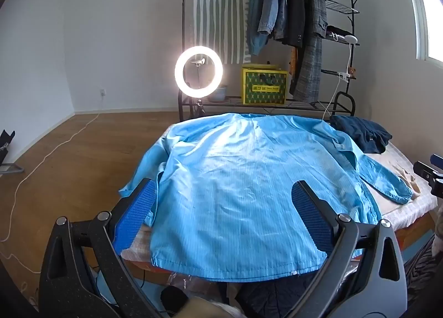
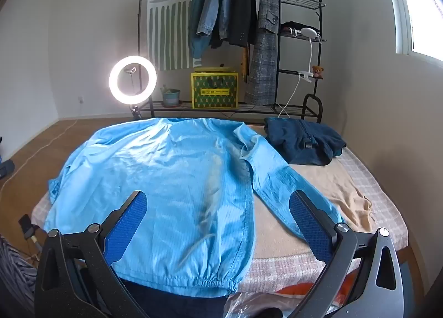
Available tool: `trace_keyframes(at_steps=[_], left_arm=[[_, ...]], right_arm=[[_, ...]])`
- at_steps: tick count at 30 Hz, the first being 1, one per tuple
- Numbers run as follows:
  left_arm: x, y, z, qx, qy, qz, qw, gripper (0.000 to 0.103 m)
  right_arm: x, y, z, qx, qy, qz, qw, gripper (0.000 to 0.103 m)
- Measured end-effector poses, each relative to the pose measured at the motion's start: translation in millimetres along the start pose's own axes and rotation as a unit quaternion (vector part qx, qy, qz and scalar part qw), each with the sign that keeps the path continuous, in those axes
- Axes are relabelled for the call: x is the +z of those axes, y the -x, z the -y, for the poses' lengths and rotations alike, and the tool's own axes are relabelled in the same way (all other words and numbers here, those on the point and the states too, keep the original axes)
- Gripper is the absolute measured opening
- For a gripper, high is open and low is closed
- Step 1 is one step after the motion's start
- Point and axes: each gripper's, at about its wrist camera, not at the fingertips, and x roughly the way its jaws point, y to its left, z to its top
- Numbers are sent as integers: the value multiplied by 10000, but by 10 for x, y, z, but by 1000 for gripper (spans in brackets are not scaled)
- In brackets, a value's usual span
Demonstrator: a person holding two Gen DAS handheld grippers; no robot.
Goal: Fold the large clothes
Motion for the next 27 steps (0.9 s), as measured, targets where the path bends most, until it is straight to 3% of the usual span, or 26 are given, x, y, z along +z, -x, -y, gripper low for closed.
trace_keyframes(at_steps=[3,5,13,27], left_arm=[[79,-75,-44,-45,83,-70,9999,100],[45,34,-22,15,110,174,9998,100],[89,175,-19,85,71,310,9995,100],[143,213,0,86,79,351,9993,100]], right_arm=[[-3,6,4,4,-22,7,10000,102],[-4,9,6,17,-46,5,10000,102],[-42,68,4,41,-71,29,10000,102],[5,109,-23,59,-84,69,9999,102]])
